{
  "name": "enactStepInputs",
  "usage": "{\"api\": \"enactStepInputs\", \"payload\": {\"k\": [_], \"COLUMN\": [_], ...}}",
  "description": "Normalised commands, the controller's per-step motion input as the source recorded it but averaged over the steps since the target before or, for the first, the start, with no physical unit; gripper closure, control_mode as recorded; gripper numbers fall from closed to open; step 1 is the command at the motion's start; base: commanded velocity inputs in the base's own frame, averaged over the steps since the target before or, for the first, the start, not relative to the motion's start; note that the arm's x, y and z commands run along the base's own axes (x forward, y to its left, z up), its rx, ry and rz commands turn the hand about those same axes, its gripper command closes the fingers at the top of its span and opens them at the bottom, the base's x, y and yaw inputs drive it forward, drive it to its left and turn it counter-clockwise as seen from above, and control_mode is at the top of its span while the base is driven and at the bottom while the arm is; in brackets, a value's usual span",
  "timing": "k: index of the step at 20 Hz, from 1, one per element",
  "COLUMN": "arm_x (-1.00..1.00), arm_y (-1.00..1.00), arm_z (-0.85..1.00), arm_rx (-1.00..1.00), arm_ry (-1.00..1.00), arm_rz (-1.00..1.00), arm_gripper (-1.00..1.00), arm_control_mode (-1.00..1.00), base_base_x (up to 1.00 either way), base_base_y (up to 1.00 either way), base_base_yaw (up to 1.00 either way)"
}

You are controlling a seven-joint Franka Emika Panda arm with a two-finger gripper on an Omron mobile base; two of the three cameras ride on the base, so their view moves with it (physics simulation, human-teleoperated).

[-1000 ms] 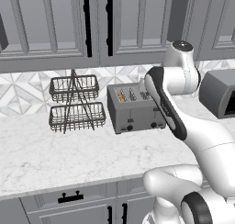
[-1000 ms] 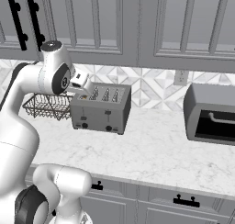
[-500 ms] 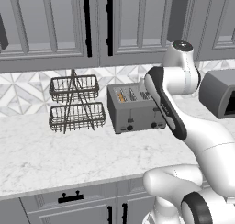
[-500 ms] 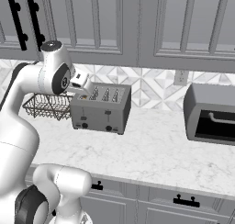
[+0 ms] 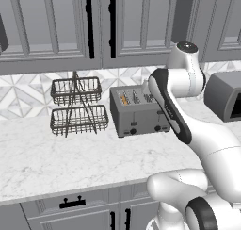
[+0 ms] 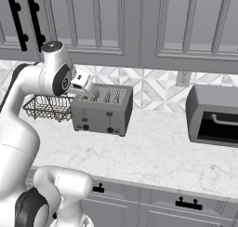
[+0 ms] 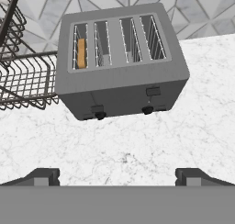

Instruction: Start the toaster. Once the lever pops up, take the bread to the plate on the dining counter.

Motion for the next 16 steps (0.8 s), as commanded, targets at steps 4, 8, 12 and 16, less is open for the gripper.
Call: {"api": "enactStepInputs", "payload": {"k": [4, 8, 12, 16], "arm_x": [0.0, 0.0, 0.0, 0.0], "arm_y": [0.0, 0.0, 0.0, 0.0], "arm_z": [0.0, 0.0, 0.0, 0.0], "arm_rx": [0.0, 0.0, 0.0, 0.0], "arm_ry": [0.0, 0.0, 0.0, 0.0], "arm_rz": [0.0, 0.0, 0.0, 0.0], "arm_gripper": [-1.0, -1.0, -1.0, -1.0], "arm_control_mode": [-1.0, -1.0, -1.0, -1.0], "base_base_x": [0.0, 0.0, 0.0, 0.0], "base_base_y": [0.0, 0.0, 0.0, 0.0], "base_base_yaw": [0.0, 0.0, 0.0, 0.0]}}
